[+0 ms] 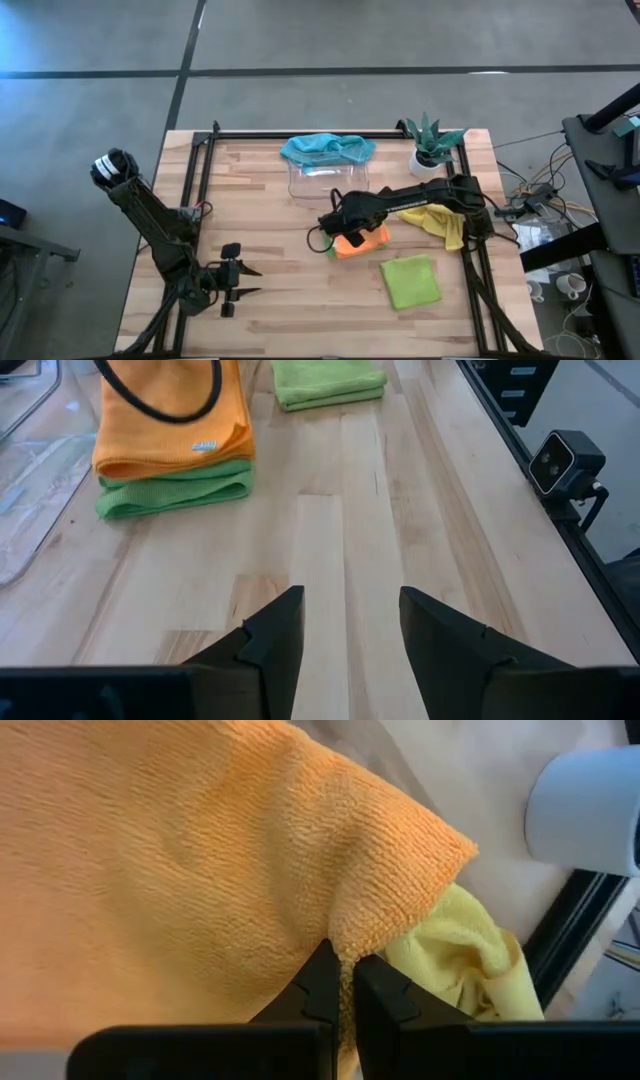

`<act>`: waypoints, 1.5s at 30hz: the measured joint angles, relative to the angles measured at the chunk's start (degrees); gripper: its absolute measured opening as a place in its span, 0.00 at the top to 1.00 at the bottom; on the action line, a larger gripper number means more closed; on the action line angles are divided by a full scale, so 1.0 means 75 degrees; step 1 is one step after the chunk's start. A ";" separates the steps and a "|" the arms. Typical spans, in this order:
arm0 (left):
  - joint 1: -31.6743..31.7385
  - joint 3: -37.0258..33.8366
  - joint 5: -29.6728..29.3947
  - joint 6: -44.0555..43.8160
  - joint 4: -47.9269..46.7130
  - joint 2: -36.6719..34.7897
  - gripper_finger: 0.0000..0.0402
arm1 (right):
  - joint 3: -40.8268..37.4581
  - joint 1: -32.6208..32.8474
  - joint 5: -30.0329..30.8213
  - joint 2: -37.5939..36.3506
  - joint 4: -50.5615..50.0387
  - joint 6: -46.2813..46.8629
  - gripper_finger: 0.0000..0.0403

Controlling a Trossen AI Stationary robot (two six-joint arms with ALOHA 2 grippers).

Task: Fold microfiber towels
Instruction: Stack the orange microfiber cloth on top of the green microfiber cloth

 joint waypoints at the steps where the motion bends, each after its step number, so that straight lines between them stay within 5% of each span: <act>1: 0.0001 0.0000 0.0000 0.0000 -0.0003 0.0000 0.63 | -0.0126 -0.0003 0.0004 0.0000 0.0185 -0.0031 0.98; 7: 0.0003 0.0000 -0.0012 -0.0003 0.0000 0.0000 0.63 | -0.0718 -0.0055 -0.0231 0.0005 0.1620 -0.0375 0.98; 14: 0.0012 0.0000 -0.0027 -0.0006 0.0000 0.0000 0.63 | -0.1047 -0.0199 -0.0200 0.0012 0.1663 -0.0294 0.95; 25: 0.0012 0.0000 -0.0035 -0.0028 0.0000 0.0000 0.63 | -0.0314 -0.0017 -0.0196 -0.0404 0.1613 -0.0378 0.63; 31: 0.0038 0.0000 -0.0035 -0.0311 0.0032 0.0000 0.63 | 0.0340 0.0428 -0.0209 -0.0483 0.2668 0.0408 0.49; 37: 0.0052 -0.0007 -0.0034 -0.0347 -0.0007 0.0000 0.63 | 0.0392 0.0622 -0.0523 0.0193 0.4088 0.0705 0.45; 45: 0.0052 -0.0029 0.0006 -0.0344 -0.0011 0.0000 0.63 | 0.1665 0.0590 -0.0778 0.1729 0.2887 0.0914 0.48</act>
